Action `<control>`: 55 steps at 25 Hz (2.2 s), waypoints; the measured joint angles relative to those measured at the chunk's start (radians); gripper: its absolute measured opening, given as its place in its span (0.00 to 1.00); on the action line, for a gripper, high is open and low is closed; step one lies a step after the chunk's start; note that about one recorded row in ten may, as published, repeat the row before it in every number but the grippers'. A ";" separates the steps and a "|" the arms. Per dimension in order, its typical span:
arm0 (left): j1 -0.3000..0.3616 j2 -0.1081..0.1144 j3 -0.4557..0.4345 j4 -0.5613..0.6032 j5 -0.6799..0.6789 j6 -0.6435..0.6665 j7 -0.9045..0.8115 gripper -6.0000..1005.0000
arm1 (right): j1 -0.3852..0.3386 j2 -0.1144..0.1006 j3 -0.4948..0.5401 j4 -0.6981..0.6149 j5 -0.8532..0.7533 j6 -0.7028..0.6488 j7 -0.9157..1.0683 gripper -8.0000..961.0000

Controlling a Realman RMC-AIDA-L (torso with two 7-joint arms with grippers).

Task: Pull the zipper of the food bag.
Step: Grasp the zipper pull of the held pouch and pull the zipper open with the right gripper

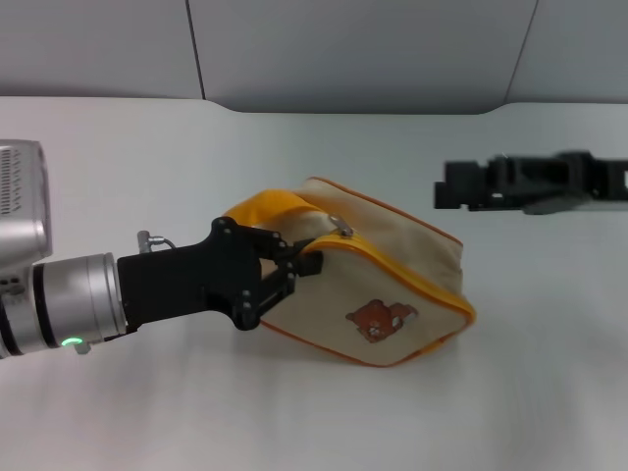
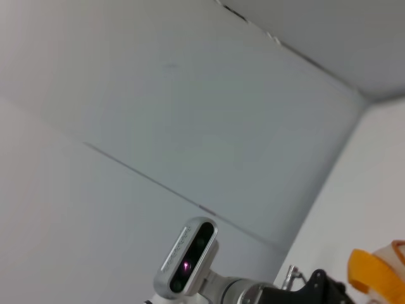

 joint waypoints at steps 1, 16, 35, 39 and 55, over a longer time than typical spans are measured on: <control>-0.003 -0.001 0.012 0.005 -0.001 0.001 0.001 0.08 | 0.017 -0.001 -0.015 0.002 -0.001 0.009 0.051 0.82; -0.015 -0.002 0.026 0.019 -0.006 0.011 0.038 0.07 | 0.112 0.014 -0.174 0.056 -0.004 0.216 0.336 0.80; -0.034 -0.003 0.039 0.020 -0.003 0.005 0.033 0.07 | 0.118 0.036 -0.247 0.054 -0.005 0.287 0.292 0.36; -0.034 -0.003 0.039 0.020 -0.004 0.001 0.031 0.07 | 0.118 0.036 -0.261 0.054 -0.005 0.287 0.291 0.25; -0.026 -0.002 0.034 0.012 -0.007 -0.018 0.028 0.06 | 0.083 0.046 -0.264 -0.004 -0.001 0.267 0.286 0.11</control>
